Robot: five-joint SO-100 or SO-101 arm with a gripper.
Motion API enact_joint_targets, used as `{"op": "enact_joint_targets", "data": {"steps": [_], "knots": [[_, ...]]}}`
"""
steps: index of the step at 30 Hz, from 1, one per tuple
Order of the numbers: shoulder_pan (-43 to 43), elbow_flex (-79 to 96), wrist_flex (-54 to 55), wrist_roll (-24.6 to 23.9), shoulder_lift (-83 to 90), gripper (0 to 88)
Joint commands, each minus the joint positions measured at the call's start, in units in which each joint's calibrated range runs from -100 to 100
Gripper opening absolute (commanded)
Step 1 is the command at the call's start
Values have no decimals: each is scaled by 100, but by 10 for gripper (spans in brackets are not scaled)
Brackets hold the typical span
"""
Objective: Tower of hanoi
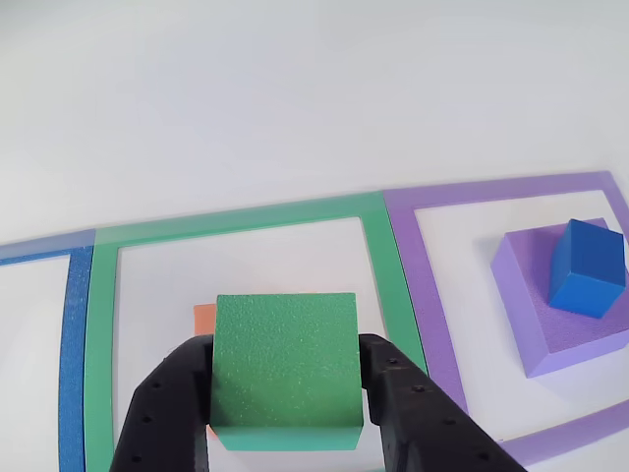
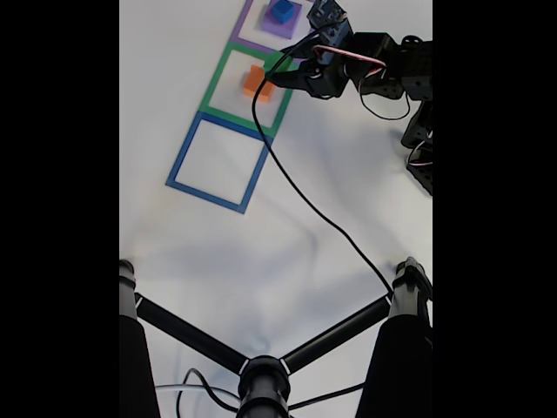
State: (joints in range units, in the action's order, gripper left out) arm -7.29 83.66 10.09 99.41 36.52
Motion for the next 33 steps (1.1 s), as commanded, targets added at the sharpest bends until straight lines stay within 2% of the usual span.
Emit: {"op": "enact_joint_targets", "data": {"steps": [1, 16, 27, 33], "knots": [[46, -10, 832, 59, -319, 62], [161, -174, 2540, 59, -2034, 65], [229, -910, 2637, 59, -2891, 67], [207, -874, 2718, 59, -3116, 149]]}}
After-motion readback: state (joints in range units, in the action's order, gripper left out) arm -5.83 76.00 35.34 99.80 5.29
